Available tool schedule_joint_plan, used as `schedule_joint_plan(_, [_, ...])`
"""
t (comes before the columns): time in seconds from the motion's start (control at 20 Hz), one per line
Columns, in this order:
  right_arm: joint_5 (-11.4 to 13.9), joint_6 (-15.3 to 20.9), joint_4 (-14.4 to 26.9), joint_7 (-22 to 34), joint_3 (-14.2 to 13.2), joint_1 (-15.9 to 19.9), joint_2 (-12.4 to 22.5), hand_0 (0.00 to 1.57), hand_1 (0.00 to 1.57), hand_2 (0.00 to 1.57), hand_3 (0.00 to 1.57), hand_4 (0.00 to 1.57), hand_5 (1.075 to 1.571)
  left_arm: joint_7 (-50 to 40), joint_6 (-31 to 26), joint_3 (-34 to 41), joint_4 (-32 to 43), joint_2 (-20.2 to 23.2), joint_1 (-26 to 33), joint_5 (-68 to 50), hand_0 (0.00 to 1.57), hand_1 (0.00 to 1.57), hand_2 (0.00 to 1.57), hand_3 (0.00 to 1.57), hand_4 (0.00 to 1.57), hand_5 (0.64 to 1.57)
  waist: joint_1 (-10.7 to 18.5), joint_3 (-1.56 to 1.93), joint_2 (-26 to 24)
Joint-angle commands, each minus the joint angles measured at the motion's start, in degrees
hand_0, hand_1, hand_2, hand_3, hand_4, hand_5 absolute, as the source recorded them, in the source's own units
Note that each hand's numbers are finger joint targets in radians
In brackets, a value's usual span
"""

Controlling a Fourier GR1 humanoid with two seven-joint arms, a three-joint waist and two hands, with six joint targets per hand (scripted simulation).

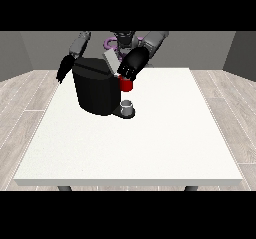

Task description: Insert the coffee pod into the coffee machine and close the lid

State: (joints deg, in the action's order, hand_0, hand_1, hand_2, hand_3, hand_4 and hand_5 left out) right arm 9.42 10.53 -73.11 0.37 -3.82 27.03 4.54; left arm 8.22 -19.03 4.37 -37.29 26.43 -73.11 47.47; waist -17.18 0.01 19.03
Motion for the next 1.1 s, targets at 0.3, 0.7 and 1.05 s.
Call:
schedule_joint_plan(0.3, [-1.51, -1.05, 0.58, -0.06, -2.93, 2.71, 2.94, 0.00, 0.00, 0.00, 0.00, 0.00, 1.571, 2.46, 2.25, 1.34, 0.82, 1.13, -0.74, 0.31, 1.11, 1.11, 1.13, 0.97, 0.00, 1.571, -0.05, 0.01, 3.27])
schedule_joint_plan(0.7, [0.85, 1.01, -0.42, 1.32, 0.34, 2.33, -0.07, 0.00, 0.00, 0.00, 0.00, 0.04, 1.571, 3.04, 6.27, 1.87, 1.14, -0.98, -1.14, 0.78, 1.24, 1.24, 1.20, 0.97, 0.00, 1.571, -1.33, 0.00, 2.90])
schedule_joint_plan(1.05, [1.54, 0.36, -2.01, 1.19, 1.06, 0.50, 0.76, 0.00, 0.00, 0.00, 0.00, 0.11, 1.571, 8.30, 8.16, 0.89, 1.04, 2.92, 0.07, 2.97, 1.14, 1.14, 1.12, 0.84, 0.00, 1.571, -2.29, -0.01, 3.63])
